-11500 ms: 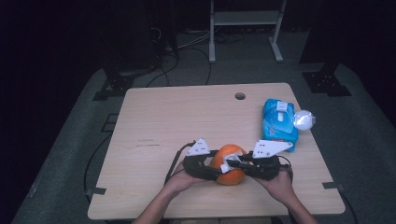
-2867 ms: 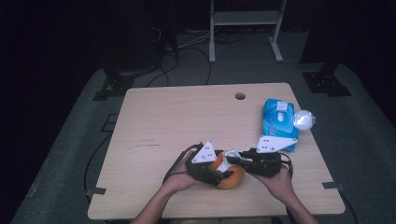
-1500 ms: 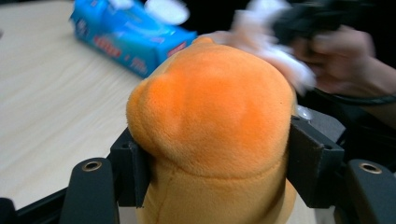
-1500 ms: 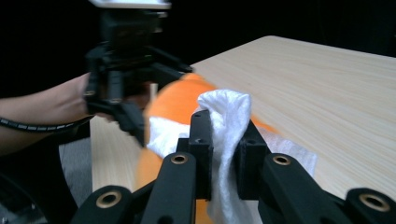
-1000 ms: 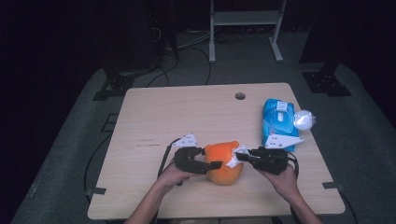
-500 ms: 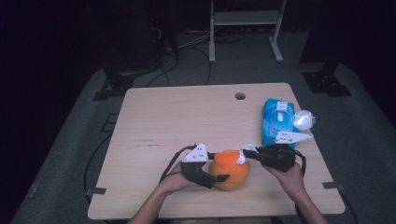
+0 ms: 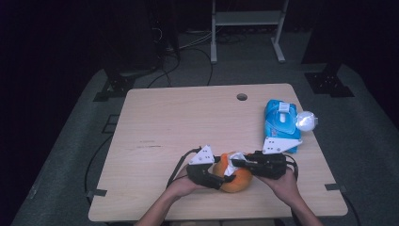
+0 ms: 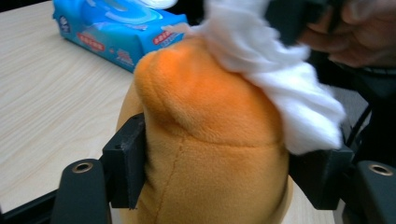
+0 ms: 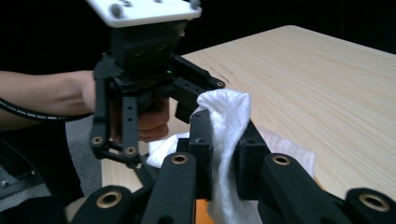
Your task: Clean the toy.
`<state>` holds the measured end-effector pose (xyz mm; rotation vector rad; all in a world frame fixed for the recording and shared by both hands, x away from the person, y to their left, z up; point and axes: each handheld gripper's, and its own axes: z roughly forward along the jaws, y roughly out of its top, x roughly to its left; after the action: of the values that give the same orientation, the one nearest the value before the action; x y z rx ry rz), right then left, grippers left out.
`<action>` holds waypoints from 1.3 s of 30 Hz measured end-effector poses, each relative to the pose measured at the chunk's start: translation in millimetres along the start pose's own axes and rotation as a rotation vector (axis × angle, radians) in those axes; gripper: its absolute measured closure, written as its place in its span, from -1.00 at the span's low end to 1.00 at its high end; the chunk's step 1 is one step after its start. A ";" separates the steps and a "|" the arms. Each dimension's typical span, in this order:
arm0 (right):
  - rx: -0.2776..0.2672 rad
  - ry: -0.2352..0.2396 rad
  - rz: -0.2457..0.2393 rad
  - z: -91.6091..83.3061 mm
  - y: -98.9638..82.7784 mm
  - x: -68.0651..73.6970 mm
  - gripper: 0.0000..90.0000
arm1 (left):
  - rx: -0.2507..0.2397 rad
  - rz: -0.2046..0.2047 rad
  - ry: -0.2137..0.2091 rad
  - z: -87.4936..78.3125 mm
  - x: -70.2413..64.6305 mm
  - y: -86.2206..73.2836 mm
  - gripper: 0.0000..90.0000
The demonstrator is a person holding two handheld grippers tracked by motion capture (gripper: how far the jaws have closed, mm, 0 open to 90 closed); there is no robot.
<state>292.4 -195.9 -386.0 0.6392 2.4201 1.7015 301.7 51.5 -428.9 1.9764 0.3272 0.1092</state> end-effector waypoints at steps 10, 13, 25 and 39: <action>0.014 -0.012 0.088 -19.7 -15.3 -19.1 0.77 | 0.019 0.048 -0.030 4.9 -4.7 -1.5 -0.64; 0.011 -0.004 0.080 -19.1 -9.7 -15.8 0.77 | 0.010 0.172 0.023 3.2 -15.6 1.8 -0.34; 0.027 0.047 0.117 -9.3 -10.8 -22.6 0.76 | 0.043 0.239 0.044 5.7 -18.1 1.6 -0.52; 0.060 0.031 0.083 -4.9 -4.2 -15.9 0.77 | 0.073 0.252 0.022 4.6 -17.3 1.0 -0.35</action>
<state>304.0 -207.7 -390.4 0.7359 2.5078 1.6876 286.4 42.2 -428.6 2.0837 0.0953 0.2837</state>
